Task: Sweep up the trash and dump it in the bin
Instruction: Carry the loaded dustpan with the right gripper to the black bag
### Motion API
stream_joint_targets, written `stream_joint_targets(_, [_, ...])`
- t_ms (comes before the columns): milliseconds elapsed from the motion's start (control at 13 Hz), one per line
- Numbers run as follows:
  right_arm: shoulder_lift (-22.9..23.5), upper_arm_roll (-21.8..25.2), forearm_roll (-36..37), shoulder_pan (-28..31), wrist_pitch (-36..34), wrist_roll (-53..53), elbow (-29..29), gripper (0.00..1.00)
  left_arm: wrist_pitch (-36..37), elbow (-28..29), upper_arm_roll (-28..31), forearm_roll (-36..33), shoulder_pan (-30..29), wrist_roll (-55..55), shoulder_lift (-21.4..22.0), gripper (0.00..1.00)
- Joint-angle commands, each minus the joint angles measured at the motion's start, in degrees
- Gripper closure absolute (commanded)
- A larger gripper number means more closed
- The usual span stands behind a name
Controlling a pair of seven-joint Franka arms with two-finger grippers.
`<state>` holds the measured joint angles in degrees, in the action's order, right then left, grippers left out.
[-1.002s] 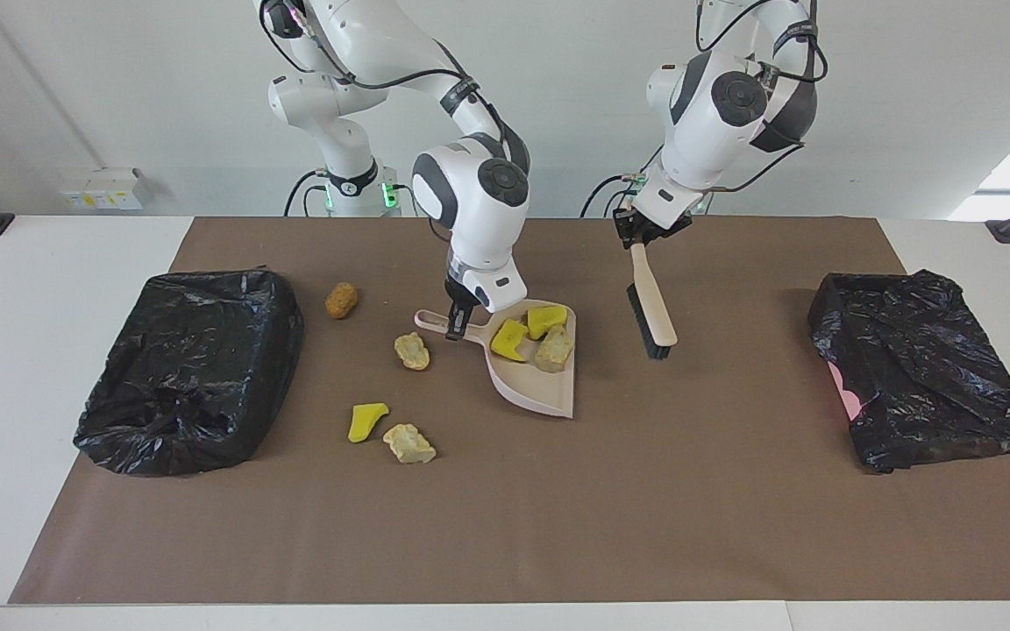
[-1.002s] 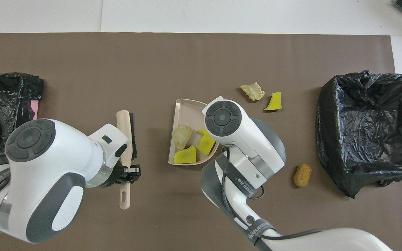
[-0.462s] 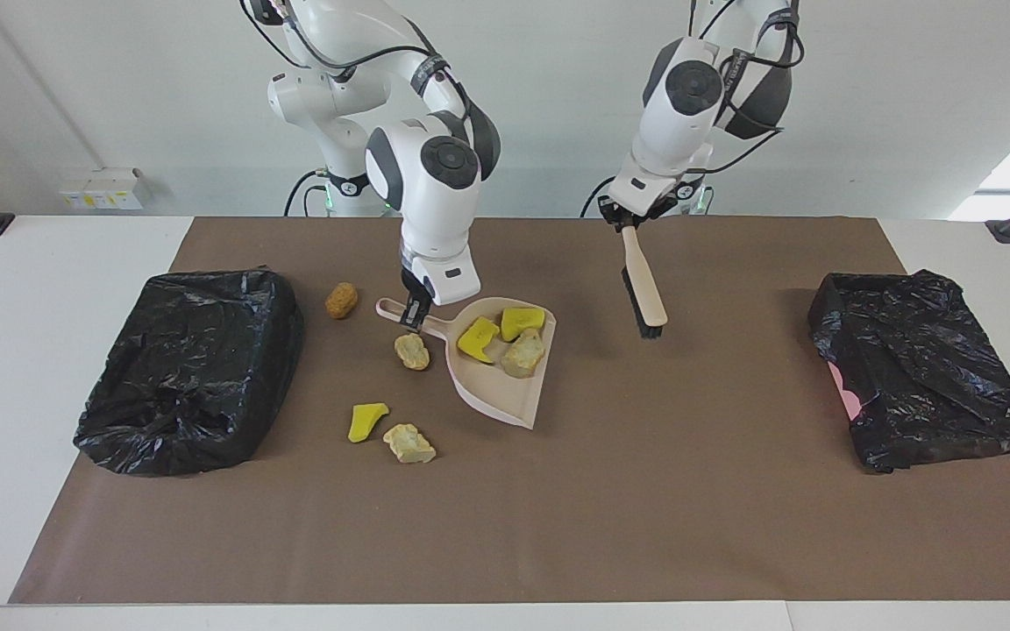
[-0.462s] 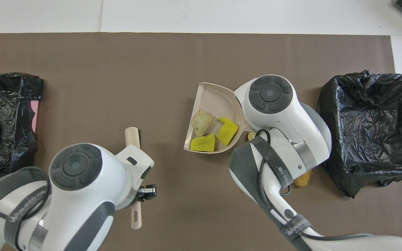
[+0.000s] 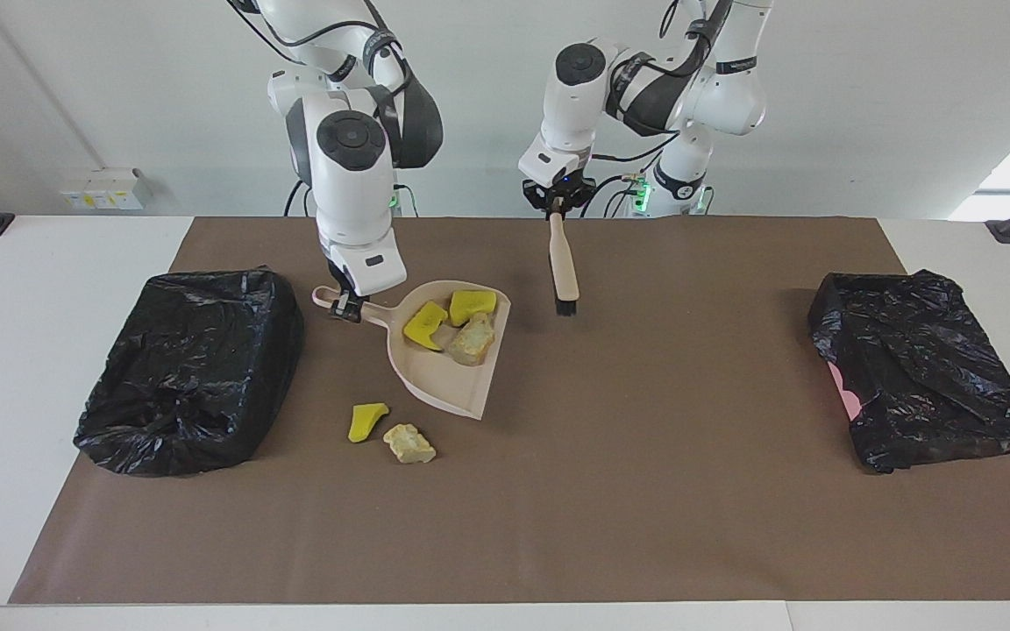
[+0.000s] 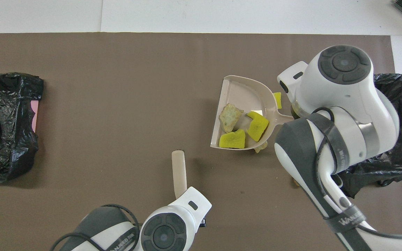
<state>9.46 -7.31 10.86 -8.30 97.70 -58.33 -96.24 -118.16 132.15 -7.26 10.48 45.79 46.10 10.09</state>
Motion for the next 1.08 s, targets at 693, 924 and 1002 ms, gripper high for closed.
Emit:
stream_joint_targets(693, [-6.2, 0.19, -1.81, 19.62, -7.96, -31.29, 0.0, 1.0, -10.42, 3.12, 1.02, 5.96, 5.1, 1.89, -5.95, 1.0])
stream_joint_targets(924, [-6.38, 0.19, -1.37, 26.38, -7.79, -41.47, 0.09, 1.0, -10.86, 3.73, 1.1, 5.96, 6.75, 3.38, -7.0, 0.94])
stream_joint_targets(1002, [-6.38, 0.28, -1.28, 28.67, -7.44, -44.91, 0.09, 1.0, -11.21, 3.64, 1.1, 5.96, 6.77, 3.64, -7.88, 0.77])
